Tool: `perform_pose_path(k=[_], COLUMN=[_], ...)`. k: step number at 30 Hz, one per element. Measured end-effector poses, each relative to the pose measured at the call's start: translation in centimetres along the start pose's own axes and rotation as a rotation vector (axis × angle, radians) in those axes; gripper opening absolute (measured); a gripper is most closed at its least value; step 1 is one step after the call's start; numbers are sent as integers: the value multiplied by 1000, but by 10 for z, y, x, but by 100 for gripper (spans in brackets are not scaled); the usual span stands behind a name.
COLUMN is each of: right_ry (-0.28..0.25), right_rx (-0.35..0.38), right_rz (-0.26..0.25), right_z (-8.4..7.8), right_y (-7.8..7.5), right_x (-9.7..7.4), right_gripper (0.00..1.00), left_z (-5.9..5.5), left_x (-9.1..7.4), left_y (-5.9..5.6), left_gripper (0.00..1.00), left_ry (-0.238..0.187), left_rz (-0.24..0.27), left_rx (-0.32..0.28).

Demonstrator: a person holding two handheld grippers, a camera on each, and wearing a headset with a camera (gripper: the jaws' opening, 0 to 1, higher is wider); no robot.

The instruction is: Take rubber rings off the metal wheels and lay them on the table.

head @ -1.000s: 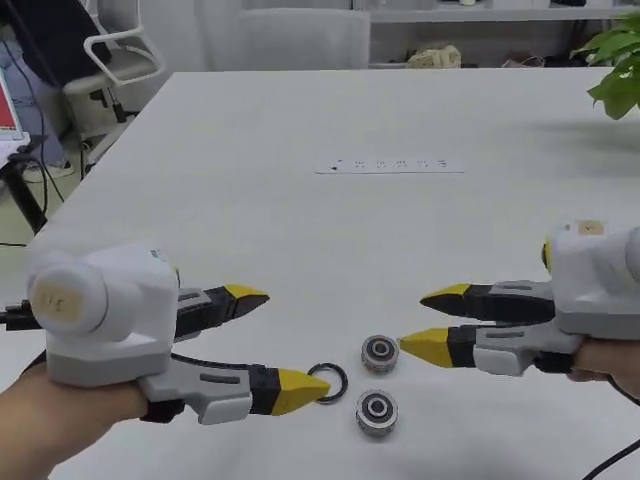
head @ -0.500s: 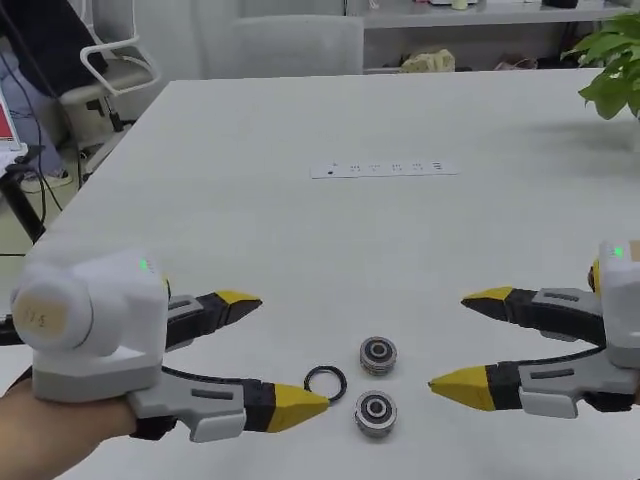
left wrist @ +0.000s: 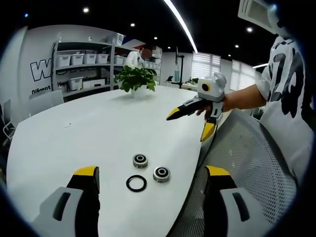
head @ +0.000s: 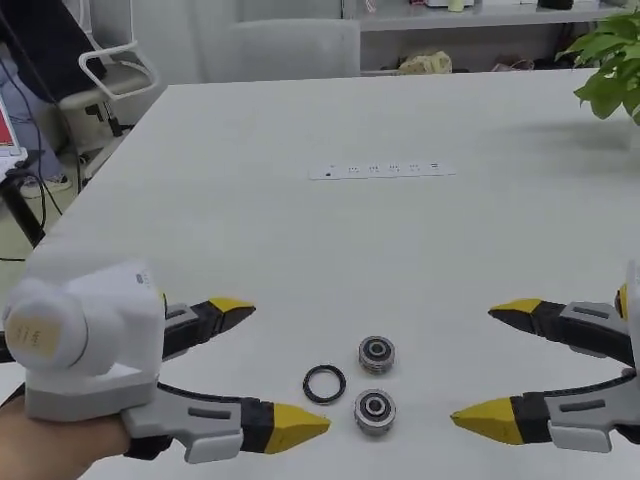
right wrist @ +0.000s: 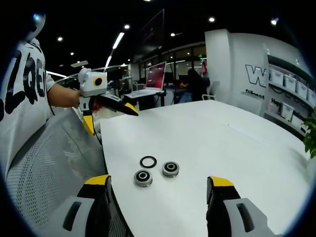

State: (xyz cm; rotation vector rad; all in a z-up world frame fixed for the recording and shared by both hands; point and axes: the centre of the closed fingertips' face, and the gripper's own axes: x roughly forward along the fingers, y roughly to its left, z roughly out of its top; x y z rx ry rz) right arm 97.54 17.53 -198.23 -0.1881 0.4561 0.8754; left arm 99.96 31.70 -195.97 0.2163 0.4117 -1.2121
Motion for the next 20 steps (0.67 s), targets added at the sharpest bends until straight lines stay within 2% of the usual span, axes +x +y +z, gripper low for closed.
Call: perform_pose_path(k=[6,20], right_ry=[19,34], right_rx=[-24,-33], right_rz=[-12,-38], right_z=[-6,-10], right_y=[2,0], right_x=[-5,-11], right_gripper=[82,86], left_z=[-5,-5], left_x=[-5,-11], left_y=[-3,-4], left_gripper=[89,91], left_ry=[19,18], left_rz=[7,23], left_rx=[17,28])
